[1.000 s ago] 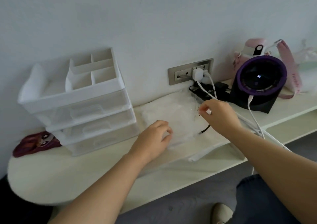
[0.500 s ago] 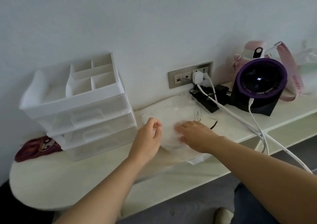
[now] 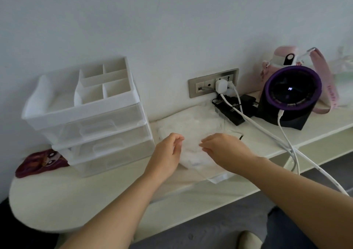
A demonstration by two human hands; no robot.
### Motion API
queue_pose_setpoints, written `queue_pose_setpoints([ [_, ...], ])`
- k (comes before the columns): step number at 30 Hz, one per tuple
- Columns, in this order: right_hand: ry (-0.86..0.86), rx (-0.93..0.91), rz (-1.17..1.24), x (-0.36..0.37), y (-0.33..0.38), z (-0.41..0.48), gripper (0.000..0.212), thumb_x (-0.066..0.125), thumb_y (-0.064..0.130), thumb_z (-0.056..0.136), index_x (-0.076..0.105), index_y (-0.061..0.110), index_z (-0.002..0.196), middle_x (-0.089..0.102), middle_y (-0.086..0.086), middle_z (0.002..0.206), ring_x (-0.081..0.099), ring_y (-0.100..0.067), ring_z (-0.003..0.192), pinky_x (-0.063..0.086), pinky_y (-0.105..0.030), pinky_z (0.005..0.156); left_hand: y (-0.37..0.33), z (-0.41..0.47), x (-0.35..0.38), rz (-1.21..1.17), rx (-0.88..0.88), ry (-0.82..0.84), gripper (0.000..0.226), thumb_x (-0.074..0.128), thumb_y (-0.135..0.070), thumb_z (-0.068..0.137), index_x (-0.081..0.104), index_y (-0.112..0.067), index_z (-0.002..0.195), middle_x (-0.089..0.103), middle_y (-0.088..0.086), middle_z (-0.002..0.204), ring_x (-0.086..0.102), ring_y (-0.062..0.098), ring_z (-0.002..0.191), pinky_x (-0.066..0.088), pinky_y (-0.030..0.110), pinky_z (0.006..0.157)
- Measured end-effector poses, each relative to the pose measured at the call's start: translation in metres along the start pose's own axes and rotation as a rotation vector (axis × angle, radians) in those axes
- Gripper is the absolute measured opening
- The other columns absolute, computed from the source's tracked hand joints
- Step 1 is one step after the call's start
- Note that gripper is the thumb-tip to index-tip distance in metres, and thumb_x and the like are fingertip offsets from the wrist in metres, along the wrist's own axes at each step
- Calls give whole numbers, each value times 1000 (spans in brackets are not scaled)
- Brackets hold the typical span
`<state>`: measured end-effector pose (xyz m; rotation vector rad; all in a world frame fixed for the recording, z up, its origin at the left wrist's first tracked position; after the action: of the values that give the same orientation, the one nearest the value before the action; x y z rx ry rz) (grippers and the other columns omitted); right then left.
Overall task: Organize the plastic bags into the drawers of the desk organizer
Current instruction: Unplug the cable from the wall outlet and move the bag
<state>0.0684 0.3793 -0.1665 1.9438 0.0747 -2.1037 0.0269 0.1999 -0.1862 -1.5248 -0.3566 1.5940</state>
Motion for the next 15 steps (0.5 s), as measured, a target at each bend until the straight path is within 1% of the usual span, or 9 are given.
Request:
queue_pose_setpoints([
  [1, -25, 21, 25, -6, 2, -3, 30, 38, 29, 99, 66, 25, 112, 63, 8, 116, 58, -18, 106, 49, -36, 84, -1, 0, 0, 6, -1, 10, 20, 44, -17, 99, 58, -16, 113, 61, -8, 115, 54, 2, 108, 31, -4, 79],
  [3, -112, 76, 152, -21, 8, -9, 22, 48, 34, 94, 69, 30, 97, 69, 13, 99, 62, -15, 91, 51, -34, 77, -1, -1, -1, 29, -2, 32, 23, 43, -15, 99, 57, -14, 116, 61, -4, 118, 54, 6, 111, 32, 1, 81],
  [5, -182, 170, 467, -37, 11, -12, 18, 55, 32, 88, 67, 27, 76, 68, 11, 76, 65, -14, 72, 54, -39, 66, -2, -2, -3, 45, -6, 63, 25, 43, -15, 98, 55, -14, 120, 59, -3, 122, 52, 7, 115, 30, 1, 81],
  [7, -235, 261, 820, -49, 14, -11, 19, 57, 25, 87, 66, 19, 72, 69, 4, 70, 64, -13, 57, 54, -41, 60, -2, -8, -8, 36, -22, 97, 27, 45, -20, 98, 53, -21, 124, 55, -9, 125, 47, 1, 116, 28, 0, 83],
  [9, -301, 322, 1031, -55, 13, -9, 21, 54, 21, 90, 65, 13, 75, 69, 2, 65, 61, -10, 50, 53, -32, 60, -1, -14, -14, 6, -63, 135, 28, 48, -29, 97, 52, -29, 125, 52, -17, 125, 45, -5, 114, 29, 8, 88],
  [10, -341, 344, 1091, -56, 17, -7, 23, 52, 22, 92, 65, 11, 75, 65, 1, 58, 59, -9, 48, 50, -29, 62, 2, -20, -21, -30, -88, 135, 27, 49, -31, 96, 53, -32, 123, 52, -18, 124, 46, -5, 114, 31, 11, 89],
  [12, -450, 377, 1164, -55, 24, -2, 26, 51, 25, 93, 63, 12, 73, 56, 2, 48, 53, -7, 45, 46, -27, 62, 9, -30, -37, -152, -175, 82, 19, 53, -29, 95, 58, -31, 114, 58, -16, 119, 52, -2, 111, 36, 9, 85],
  [13, -514, 386, 1173, -54, 27, 1, 25, 52, 26, 92, 61, 13, 72, 53, 5, 46, 50, -6, 44, 44, -26, 60, 12, -35, -47, -245, -258, 27, 15, 54, -27, 95, 60, -28, 108, 62, -11, 115, 57, 1, 106, 39, 10, 81],
  [15, -649, 388, 1148, -53, 37, 9, 19, 56, 28, 89, 58, 18, 72, 50, 13, 50, 46, -3, 48, 40, -24, 57, 19, -46, -66, -524, -492, -90, 8, 55, -21, 94, 62, -23, 97, 67, -2, 105, 62, 9, 92, 42, 20, 77],
])
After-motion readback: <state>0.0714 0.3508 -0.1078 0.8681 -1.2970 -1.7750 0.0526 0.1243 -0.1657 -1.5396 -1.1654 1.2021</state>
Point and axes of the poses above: each hand's wrist, its own z-axis towards the middle knuckle, its own x-axis out of the palm, y = z × x, the point moved 1 cm from there along z, towards the middle knuckle
